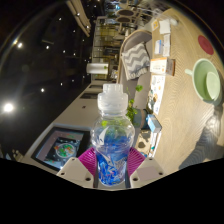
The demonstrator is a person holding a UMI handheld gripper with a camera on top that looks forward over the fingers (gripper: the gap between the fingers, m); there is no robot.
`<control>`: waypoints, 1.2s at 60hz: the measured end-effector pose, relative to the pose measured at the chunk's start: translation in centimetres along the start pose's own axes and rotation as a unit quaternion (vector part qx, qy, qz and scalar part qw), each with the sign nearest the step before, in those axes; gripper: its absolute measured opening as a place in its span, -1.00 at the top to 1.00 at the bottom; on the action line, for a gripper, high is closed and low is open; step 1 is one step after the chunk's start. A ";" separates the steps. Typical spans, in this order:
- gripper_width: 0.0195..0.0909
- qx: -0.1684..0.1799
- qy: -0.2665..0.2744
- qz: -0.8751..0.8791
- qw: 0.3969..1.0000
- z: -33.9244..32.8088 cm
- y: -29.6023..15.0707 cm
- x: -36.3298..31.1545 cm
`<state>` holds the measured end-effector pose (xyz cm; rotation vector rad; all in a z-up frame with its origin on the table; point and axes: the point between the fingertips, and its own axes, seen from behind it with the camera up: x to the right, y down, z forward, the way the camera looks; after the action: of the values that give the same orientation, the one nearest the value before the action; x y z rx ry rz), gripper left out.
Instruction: Pour water
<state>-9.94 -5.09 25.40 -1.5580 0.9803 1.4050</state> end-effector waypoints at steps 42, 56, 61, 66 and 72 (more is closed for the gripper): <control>0.56 -0.033 0.018 0.160 0.986 -3.5 -7.7 7.4; 0.55 -0.007 0.090 -0.293 0.952 -6.6 -14.5 1.6; 0.55 0.020 0.121 -0.431 0.894 -8.9 -19.5 1.3; 0.55 0.042 0.165 -0.532 0.830 -10.2 -22.9 1.8; 0.55 0.048 0.215 -0.596 0.772 -12.4 -27.6 5.5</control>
<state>20.65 -6.38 22.41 -1.8804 0.1051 0.0902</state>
